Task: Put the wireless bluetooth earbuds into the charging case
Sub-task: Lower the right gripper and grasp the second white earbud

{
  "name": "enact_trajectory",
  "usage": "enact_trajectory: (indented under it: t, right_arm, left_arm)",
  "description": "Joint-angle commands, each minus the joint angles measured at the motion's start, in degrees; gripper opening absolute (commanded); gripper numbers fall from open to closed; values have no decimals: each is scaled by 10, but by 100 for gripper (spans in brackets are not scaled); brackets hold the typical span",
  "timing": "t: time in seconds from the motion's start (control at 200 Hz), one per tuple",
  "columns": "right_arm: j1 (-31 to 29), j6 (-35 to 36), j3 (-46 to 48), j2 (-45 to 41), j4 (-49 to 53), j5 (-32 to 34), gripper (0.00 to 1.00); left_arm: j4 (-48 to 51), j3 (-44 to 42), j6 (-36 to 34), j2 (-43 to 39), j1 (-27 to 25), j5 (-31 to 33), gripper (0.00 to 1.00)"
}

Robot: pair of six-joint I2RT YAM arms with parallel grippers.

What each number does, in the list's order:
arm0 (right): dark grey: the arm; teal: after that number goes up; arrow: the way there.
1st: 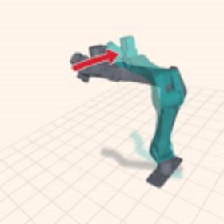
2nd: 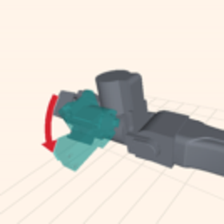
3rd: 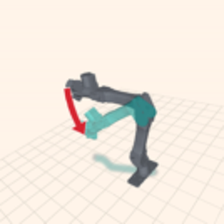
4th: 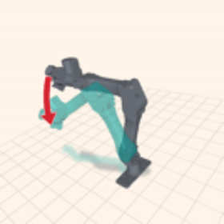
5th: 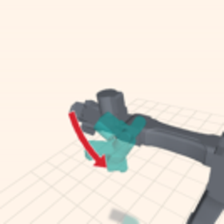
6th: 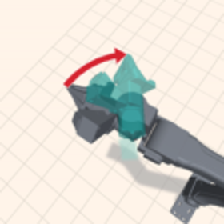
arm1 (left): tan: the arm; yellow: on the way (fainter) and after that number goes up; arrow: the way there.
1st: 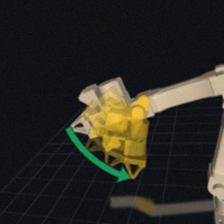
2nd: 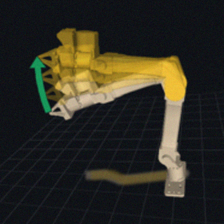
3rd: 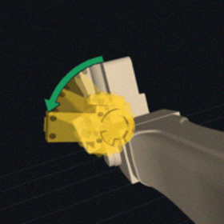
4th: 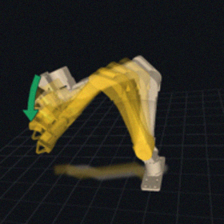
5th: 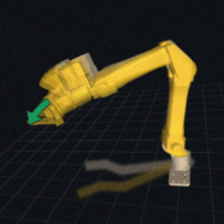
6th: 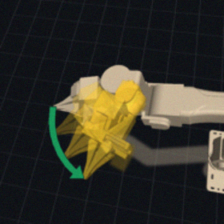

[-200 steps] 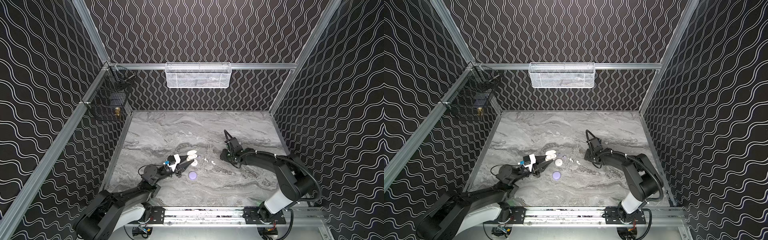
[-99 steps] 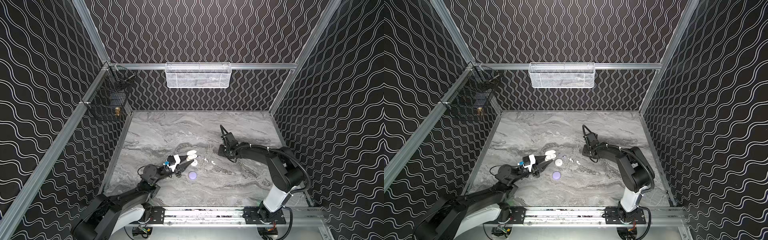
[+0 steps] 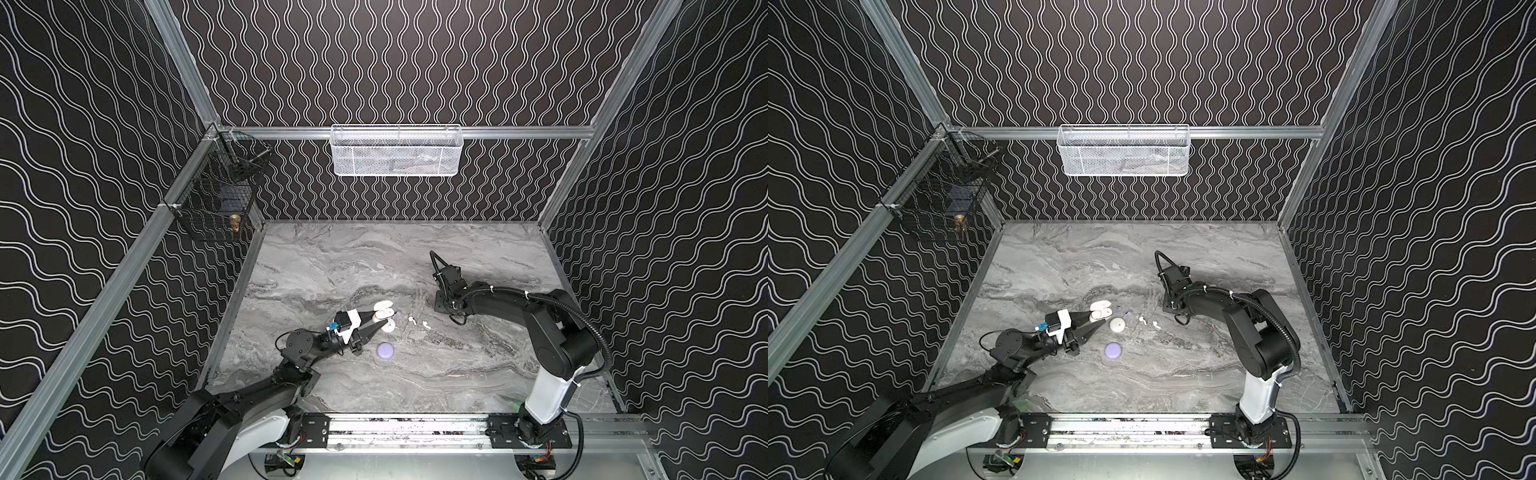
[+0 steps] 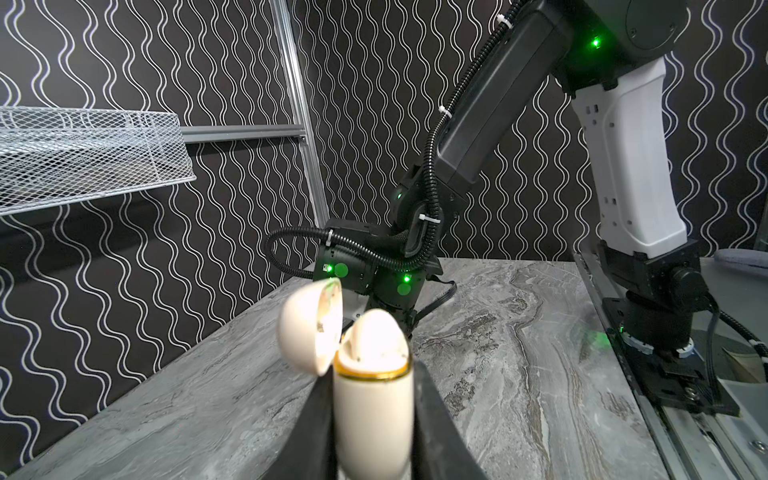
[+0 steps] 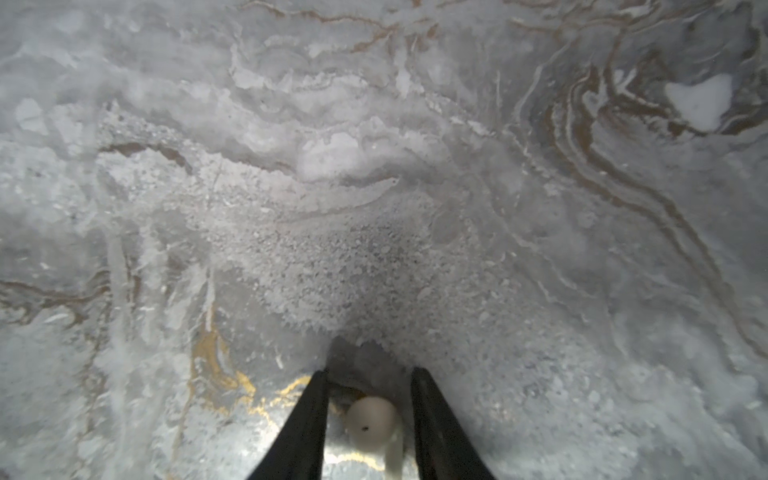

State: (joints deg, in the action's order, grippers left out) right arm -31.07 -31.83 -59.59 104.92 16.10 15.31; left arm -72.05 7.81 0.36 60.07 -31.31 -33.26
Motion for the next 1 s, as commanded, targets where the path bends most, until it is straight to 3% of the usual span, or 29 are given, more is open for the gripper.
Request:
enact_trajectory:
  t: [0.0,0.741,0.996]
  right_arm:
    - [-1,2,1,13,66,-14,34]
    - [-3,46,-64,34,155,-69,32]
    - [-2,48,-77,61,159,-75,25]
  left_arm:
    - [10,3,-10,-12,-1,3,0]
    - [54,8,-26,-36,-5,21,0]
    - [54,10,-27,-30,-6,24,0]
